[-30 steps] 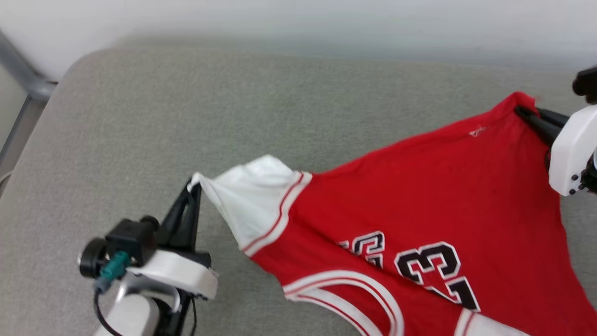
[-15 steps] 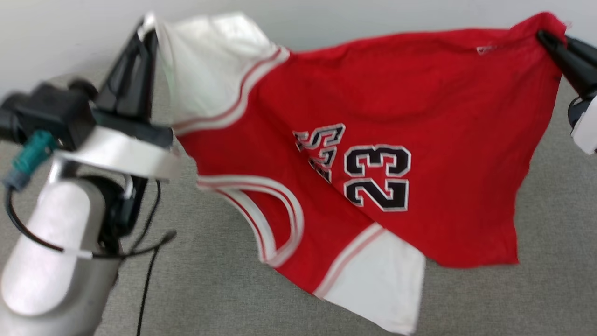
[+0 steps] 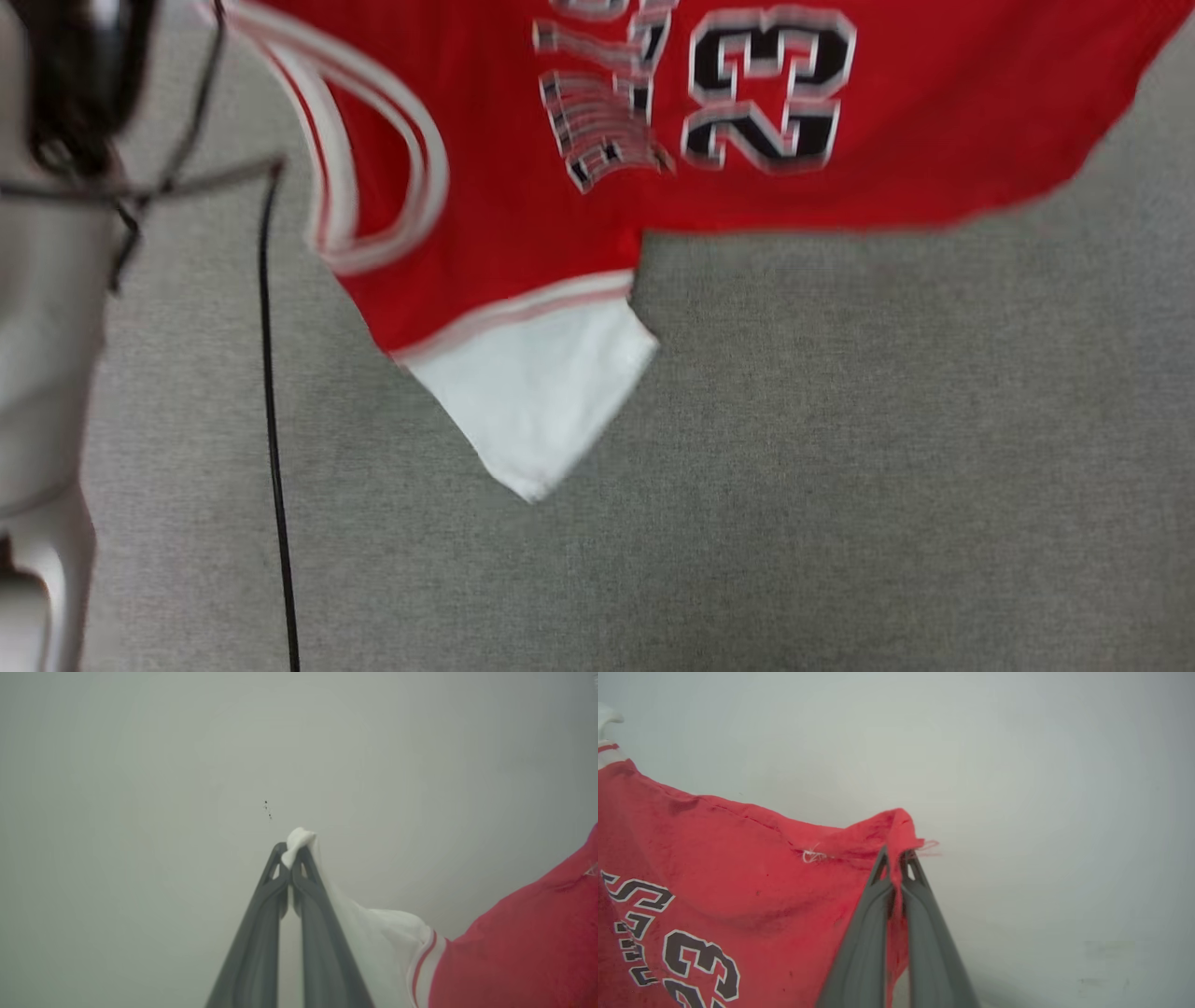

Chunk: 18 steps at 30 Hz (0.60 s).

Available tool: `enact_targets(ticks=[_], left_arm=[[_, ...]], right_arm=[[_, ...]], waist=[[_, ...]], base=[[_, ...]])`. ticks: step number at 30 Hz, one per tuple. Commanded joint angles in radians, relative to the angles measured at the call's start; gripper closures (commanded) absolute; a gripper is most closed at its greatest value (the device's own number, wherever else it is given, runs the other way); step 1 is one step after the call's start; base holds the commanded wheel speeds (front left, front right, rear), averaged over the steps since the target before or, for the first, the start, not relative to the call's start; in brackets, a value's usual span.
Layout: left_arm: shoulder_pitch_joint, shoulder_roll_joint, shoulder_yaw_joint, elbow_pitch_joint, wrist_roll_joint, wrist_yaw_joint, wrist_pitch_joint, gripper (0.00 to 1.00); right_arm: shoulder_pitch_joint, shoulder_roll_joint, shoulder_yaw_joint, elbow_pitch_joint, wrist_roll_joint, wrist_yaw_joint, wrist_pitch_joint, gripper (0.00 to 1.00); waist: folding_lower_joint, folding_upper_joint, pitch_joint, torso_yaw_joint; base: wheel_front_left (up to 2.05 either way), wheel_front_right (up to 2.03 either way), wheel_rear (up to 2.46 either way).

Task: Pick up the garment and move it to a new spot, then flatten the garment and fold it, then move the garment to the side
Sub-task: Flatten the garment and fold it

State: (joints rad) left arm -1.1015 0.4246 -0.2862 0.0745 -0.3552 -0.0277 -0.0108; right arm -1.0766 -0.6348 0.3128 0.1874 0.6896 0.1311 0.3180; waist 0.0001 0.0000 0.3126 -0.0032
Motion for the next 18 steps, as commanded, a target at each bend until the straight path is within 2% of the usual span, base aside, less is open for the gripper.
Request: enact_targets(ticks=[1,7,12,18], left_arm=[[-0.099,-0.012,-0.005,0.043,0.003,-0.017,0.006,1.0],[-0.309,-0.017,-0.014,0.124,0.019,-0.041,0.021,1.0],[-0.504,-0.034,-0.012,0.258,0.004,-0.065,0.019,1.0],[-0.696,-0.028,-0.02,0.417,0.007,-0.084,-0.023,1.0]], right_arm=[[-0.081,0.024,-0.01,0.033,-0.029,-0.001,0.005,1.0],[-0.259,0.061,-0.019,0.12,-0.073,-0.001,0.004,1.0],[-0.435,0.081,0.012,0.221,-0.124,-0.001,-0.013,1.0],[-0.612,0.113,0.047,0.351,-0.161,-0.001,-0.067,1.0]], waist=[[-0.0001,0.0,0.074,-0.016],[-0.0001,0.0,0.146,-0.022],[-0.0001,0.0,0.2,-0.027],[-0.0001,0.0,0.241,-0.032]], base=[[0.0,0.0,0.0],[0.0,0.0,0.0],[0.0,0.0,0.0],[0.0,0.0,0.0]])
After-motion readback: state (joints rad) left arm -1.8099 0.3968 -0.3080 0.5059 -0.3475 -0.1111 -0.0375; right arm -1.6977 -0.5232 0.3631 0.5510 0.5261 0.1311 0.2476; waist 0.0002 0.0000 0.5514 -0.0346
